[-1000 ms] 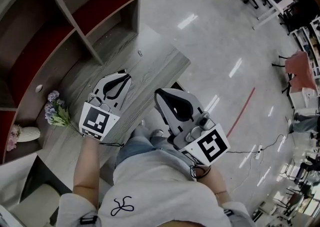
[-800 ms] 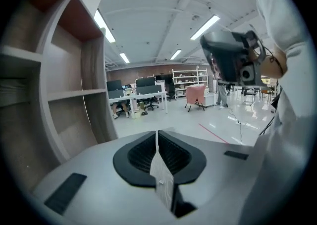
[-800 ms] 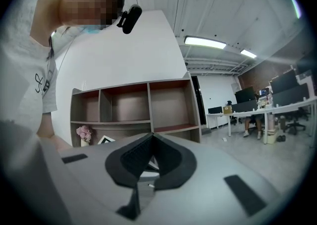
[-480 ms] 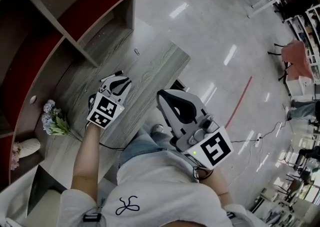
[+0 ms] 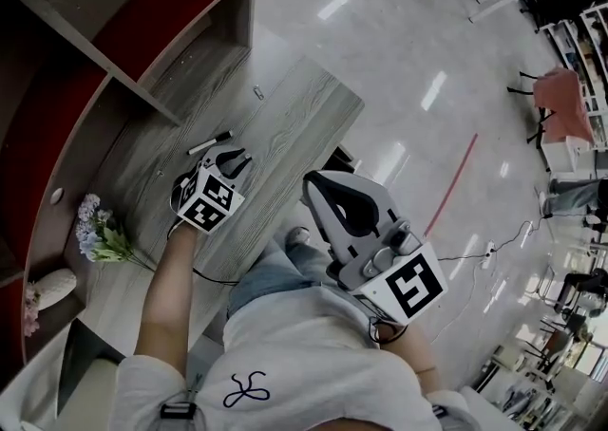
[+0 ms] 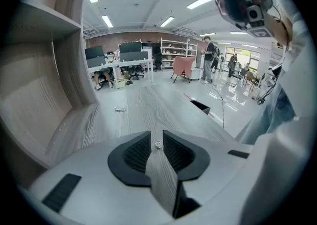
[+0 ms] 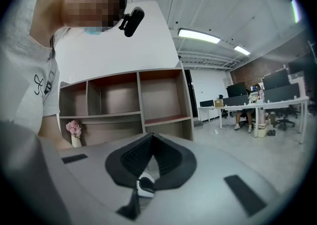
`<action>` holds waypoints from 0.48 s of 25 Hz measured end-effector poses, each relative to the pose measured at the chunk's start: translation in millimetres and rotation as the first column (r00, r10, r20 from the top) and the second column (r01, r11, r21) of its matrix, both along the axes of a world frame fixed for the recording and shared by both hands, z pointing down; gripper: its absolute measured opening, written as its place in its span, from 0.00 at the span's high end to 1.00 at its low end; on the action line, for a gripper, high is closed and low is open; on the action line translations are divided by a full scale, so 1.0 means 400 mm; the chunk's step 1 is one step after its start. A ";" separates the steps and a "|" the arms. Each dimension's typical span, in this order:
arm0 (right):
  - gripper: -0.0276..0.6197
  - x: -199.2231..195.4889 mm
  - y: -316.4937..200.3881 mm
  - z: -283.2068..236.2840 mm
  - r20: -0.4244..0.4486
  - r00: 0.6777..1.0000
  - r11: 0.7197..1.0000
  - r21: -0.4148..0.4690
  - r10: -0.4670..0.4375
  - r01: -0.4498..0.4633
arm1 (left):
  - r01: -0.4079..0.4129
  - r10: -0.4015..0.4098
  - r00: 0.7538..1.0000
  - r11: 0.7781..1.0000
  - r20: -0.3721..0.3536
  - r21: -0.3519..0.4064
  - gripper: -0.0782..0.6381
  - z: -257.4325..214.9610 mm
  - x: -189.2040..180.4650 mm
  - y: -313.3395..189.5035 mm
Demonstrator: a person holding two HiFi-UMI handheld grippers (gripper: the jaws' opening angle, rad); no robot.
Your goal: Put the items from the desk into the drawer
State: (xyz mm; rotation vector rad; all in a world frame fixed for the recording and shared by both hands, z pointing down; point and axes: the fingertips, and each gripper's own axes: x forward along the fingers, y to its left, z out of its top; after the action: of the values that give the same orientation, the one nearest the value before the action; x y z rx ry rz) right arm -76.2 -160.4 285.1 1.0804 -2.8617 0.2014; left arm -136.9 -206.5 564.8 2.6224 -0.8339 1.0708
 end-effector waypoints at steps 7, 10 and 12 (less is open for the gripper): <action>0.95 0.000 -0.004 0.013 0.000 1.000 1.000 -0.015 0.010 -0.010 | -0.010 0.011 0.999 0.999 0.039 -0.039 0.79 0.049 0.006 0.000; 0.95 0.002 -0.007 0.016 0.002 1.000 1.000 -0.016 0.014 -0.014 | -0.016 0.018 0.998 0.999 0.060 -0.045 0.79 0.064 0.006 0.000; 0.95 0.004 -0.009 0.018 -0.002 1.000 1.000 -0.020 0.018 -0.018 | -0.019 0.022 0.997 0.999 0.071 -0.051 0.79 0.073 0.008 0.000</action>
State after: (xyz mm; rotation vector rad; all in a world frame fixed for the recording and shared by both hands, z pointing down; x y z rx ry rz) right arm -74.8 -163.8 292.5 1.1021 -2.8434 0.2289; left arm -133.8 -206.4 593.9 2.5703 -0.7858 1.1821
